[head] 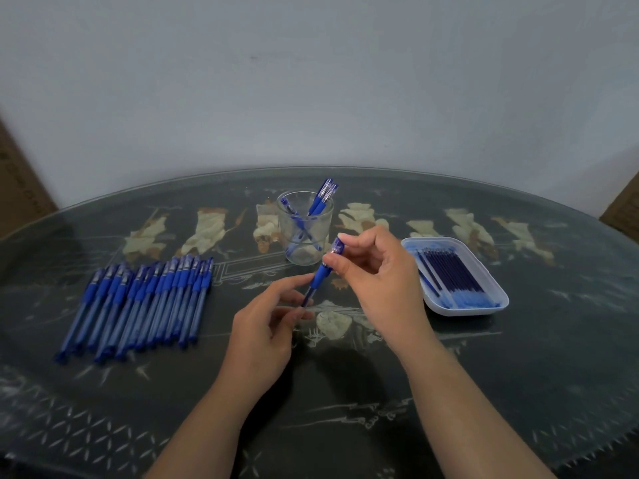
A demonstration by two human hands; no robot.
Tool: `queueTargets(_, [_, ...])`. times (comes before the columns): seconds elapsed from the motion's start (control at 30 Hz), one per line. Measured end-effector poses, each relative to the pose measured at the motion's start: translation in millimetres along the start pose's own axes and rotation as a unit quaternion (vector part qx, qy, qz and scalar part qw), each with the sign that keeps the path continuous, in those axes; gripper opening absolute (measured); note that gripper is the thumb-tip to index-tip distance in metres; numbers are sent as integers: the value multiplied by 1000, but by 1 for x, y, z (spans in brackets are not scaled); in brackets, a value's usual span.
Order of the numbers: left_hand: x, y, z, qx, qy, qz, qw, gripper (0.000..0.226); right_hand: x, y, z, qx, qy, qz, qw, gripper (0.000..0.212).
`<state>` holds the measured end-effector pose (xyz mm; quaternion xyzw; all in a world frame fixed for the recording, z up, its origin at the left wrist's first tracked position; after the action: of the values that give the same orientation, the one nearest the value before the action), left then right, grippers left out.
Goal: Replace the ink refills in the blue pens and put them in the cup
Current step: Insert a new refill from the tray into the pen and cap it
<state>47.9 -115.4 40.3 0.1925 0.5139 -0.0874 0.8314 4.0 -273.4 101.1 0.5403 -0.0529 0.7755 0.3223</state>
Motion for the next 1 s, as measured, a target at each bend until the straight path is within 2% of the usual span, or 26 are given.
queueTargets(0.33, [2,3,0,-17,15,-45,999,58,5,-6,0,-16,23,-10,1000,31])
queueTargets(0.73, [1,4,0,-17,15,-51,998,57,6,-7,-3,-12,27,-39,999,31])
queueTargets(0.83, [3,2,1,-10,17,-56,998,58,0,-5,-4,-17,13,-43,999,32])
queueTargets(0.93, [4,0,2,-7,13,-57,998,60,-6,-4,-3,-24,-18,-31,999,25])
queueTargets(1.0, [4,5,3,-21,7,-49,999,53,-5,1,-2,-41,-37,-16,998,25])
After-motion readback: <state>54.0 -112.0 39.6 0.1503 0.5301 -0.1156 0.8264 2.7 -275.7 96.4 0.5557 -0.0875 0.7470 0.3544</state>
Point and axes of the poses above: each hand's wrist, its own z-axis towards the middle knuckle, its own y-axis out of the back of the hand, x = y × z, the point moved 10 cm from there along z, towards the middle knuckle, and after that the axes turned 8 degrees about -z, right-handed, at the moved point
